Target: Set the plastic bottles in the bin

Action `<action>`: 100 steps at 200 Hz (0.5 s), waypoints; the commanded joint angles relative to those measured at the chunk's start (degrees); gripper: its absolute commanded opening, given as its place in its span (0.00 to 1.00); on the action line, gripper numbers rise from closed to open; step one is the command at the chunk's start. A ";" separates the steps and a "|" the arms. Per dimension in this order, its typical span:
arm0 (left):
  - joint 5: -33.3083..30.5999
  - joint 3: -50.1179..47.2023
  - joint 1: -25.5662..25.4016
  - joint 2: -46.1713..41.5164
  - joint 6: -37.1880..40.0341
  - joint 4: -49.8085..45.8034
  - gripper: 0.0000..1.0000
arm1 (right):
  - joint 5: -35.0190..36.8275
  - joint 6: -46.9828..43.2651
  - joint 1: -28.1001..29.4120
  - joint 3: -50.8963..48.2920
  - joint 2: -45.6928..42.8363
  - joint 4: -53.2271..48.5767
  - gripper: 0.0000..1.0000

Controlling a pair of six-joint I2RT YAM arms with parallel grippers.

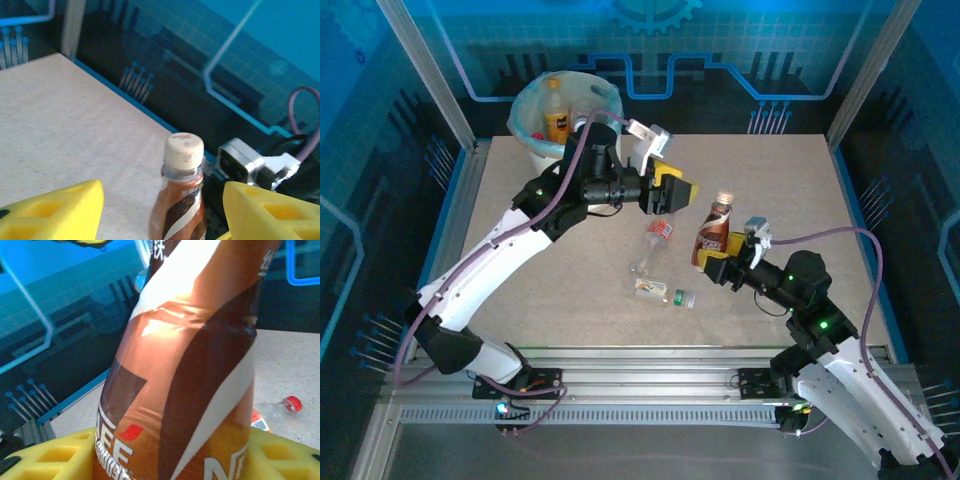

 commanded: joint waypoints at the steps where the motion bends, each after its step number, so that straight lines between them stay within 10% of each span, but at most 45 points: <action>1: 8.45 2.91 -0.82 1.76 -2.68 0.99 0.63 | -3.45 -3.46 1.57 -0.36 -0.27 3.45 0.57; 100: 10.45 8.07 -4.87 6.42 5.53 -8.84 0.57 | -2.78 -7.47 6.91 2.18 2.00 2.70 0.56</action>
